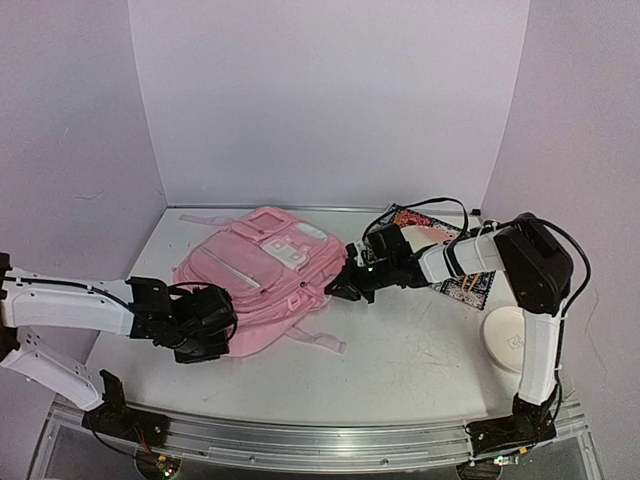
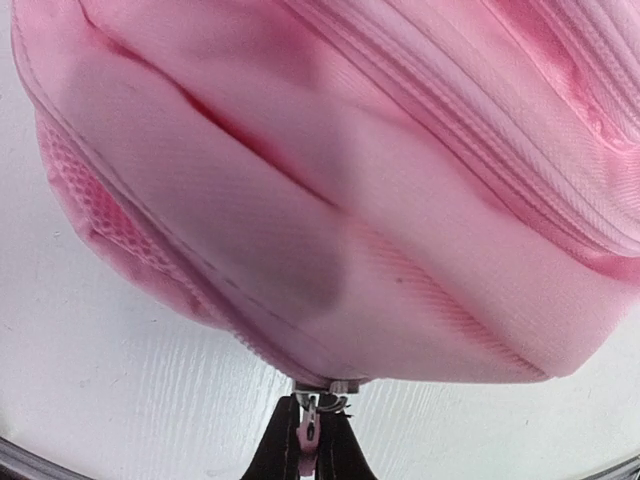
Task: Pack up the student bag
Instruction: Zip the largest pocket of the bag in the student bag, then hold the largest pocket of the student bag.
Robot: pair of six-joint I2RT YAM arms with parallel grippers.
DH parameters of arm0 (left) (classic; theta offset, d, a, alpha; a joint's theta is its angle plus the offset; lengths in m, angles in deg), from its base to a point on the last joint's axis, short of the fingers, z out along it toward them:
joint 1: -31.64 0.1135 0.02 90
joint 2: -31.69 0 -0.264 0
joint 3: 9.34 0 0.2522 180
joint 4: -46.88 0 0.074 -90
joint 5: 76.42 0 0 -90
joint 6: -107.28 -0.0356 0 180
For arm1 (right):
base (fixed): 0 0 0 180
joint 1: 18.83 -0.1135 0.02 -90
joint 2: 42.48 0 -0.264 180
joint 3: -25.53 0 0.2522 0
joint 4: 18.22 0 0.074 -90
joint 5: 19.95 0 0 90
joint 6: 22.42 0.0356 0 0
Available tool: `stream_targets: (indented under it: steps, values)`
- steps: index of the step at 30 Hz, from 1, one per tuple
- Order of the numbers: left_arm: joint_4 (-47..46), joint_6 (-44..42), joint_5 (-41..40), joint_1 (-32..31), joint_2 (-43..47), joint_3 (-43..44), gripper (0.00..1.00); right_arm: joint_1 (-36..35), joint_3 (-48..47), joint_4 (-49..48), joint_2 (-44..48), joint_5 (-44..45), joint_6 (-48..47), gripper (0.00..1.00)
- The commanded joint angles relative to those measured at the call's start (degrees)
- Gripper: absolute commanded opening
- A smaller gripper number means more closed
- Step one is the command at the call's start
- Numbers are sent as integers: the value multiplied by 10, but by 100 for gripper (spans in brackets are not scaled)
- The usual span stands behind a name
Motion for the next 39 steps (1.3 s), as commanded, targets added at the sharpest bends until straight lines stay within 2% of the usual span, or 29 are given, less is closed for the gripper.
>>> stream_targets:
  steps: [1, 5, 10, 12, 18, 27, 39]
  values:
    - [124, 1, -26, 2, 53, 19, 0, 32, -72, 54, -27, 42, -54, 0]
    - [115, -47, 2, 1, 52, 39, 0, 31, -97, 76, -34, 24, -60, 6]
    - [31, -111, 67, 0, 20, 88, 0, 4, -55, 70, 6, 31, -33, 41]
    - [-5, -120, 92, 0, 7, 100, 0, -13, -18, 53, 36, 43, -6, 50]
    - [-75, -150, 138, 0, -50, 148, 0, -70, 102, -19, 126, 96, 99, 67]
    - [-113, -201, 191, -8, -128, 194, 0, -159, 172, -100, 166, 139, 216, 72]
    - [-153, -244, 244, -21, -190, 219, 0, -191, 140, -160, 82, 149, 269, 72]
